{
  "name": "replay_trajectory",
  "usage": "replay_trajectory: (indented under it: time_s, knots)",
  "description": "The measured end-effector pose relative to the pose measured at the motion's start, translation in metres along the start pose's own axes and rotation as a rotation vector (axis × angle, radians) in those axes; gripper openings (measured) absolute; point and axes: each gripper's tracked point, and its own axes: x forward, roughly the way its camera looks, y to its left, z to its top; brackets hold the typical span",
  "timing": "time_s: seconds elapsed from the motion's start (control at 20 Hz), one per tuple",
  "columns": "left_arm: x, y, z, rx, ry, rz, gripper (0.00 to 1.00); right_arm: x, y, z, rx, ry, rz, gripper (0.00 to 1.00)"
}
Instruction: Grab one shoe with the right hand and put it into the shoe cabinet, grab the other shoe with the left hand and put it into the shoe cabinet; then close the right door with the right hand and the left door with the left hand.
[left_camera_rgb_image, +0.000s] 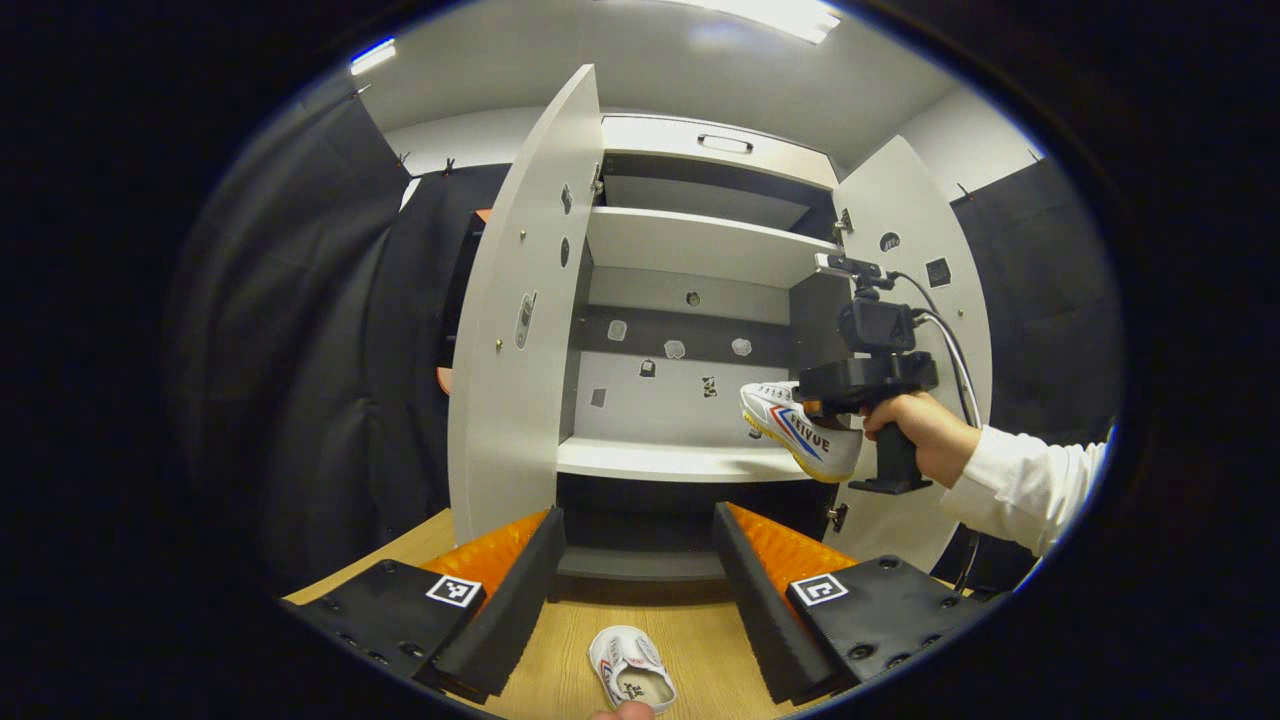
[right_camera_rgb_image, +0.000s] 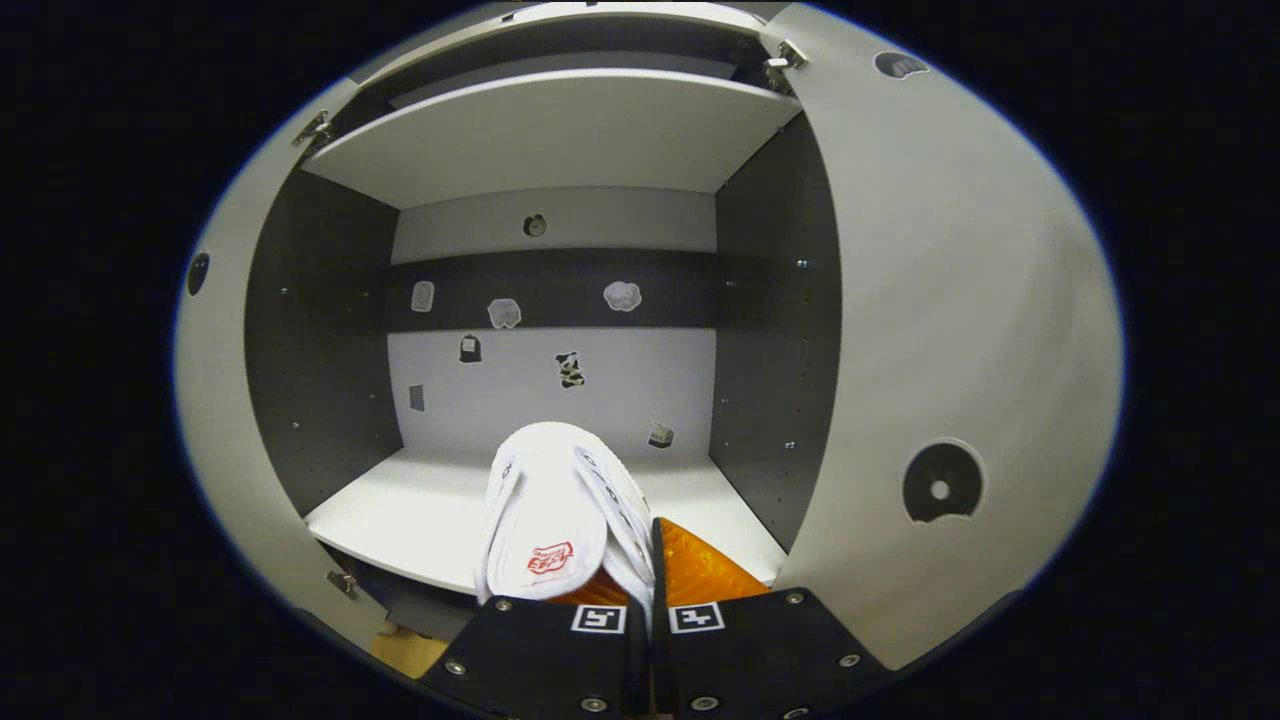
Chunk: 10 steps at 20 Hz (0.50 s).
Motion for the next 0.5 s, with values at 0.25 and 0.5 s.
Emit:
replay_trajectory:
  time_s: [0.25, 0.5]
  knots:
    - [0.004, 0.022, -0.007, -0.006, 0.019, 0.049, 0.96, 0.068, 0.0, -0.01, -0.04, 0.081, -0.076, 0.01]
    - [0.005, 0.035, -0.004, 0.007, 0.013, 0.079, 0.96, 0.103, 0.004, -0.03, -0.021, 0.169, -0.09, 0.02]
